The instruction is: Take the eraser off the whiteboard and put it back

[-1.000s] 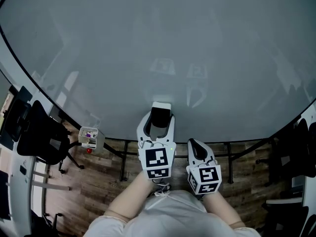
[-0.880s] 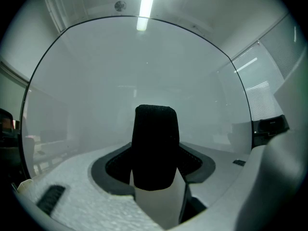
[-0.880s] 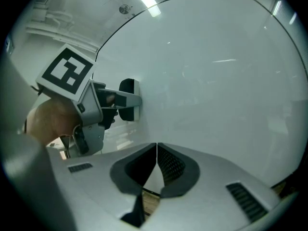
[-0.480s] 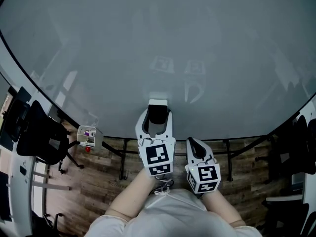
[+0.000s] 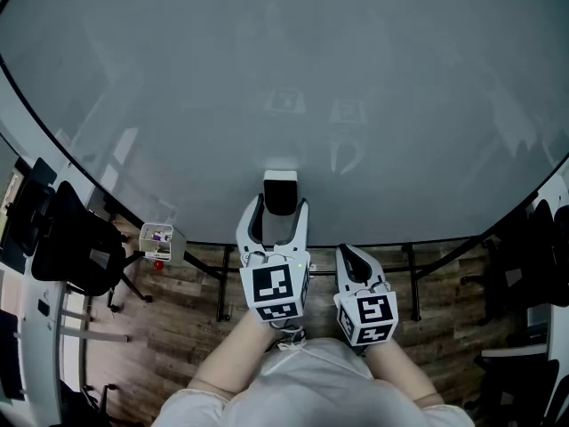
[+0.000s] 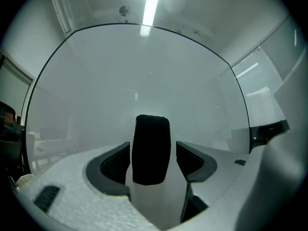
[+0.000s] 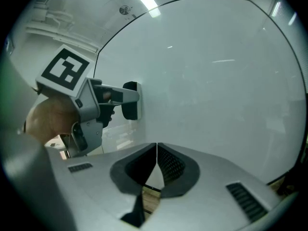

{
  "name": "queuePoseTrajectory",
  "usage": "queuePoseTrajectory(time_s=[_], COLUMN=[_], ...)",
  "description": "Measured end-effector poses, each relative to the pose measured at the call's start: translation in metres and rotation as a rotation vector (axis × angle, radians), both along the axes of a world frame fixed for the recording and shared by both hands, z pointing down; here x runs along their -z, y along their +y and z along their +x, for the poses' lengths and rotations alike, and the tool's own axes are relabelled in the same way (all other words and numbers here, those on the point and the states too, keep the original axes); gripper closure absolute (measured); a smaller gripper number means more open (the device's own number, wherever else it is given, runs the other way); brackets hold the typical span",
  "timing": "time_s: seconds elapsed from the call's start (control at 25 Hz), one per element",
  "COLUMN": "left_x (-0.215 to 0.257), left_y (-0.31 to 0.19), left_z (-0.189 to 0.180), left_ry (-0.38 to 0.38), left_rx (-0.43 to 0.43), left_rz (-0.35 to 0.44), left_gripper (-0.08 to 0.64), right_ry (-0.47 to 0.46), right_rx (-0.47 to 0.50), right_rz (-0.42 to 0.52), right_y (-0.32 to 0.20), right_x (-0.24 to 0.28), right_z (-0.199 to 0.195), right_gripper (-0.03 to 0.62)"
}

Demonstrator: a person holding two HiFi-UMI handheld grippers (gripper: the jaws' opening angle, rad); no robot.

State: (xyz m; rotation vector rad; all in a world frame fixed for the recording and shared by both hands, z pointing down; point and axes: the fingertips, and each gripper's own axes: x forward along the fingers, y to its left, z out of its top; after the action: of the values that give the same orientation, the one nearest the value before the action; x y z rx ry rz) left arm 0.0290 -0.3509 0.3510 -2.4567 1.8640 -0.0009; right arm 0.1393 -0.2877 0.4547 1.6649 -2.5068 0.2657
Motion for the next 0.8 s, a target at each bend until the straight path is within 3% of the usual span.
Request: queuePoseTrajectory(time_s=[0.12,0.24,0.36,0.48,0.6,0.8], left_x=[0.001,-0.012,-0.034,-0.053,-0.07,-0.097], left_y=[0.015,0.029,0.038,0.043,0.049,0.064], left_z=[0.002,0.006,0.004,-0.003,-0.008,0.0], left_ry=[0.006,-0.043,-0.05,-0.035,-0.03,-0.019], left_rx=[-0.04,-0.084,-0.093,-0.08,-0.068,-0.142], left_rz=[-0.009,-0.025,-0.065,-0.116,-0.148,-0.212], left_gripper=[0.272,0.286,0.401,0.43,0.508,0.543], right_ry=[0.016,0.022,0.034,0.036,0.036,0.04], right_rx=[-0.001,-0.006,-0.016,-0.016,-0.008,0.02], right_rz=[0.013,0.024,0.031,0.027,0.024,0.037], right_y=[0.004,0.006,0.005,0.006,0.008,0.013], right_x=[0.002,0.005,0.006,0.007,0.005,0.006], right_z=[-0.001,0.001,0.006,0.005,0.001,-0.008], right_gripper=[0.565,0.565,0.565,0.565,0.565,0.565])
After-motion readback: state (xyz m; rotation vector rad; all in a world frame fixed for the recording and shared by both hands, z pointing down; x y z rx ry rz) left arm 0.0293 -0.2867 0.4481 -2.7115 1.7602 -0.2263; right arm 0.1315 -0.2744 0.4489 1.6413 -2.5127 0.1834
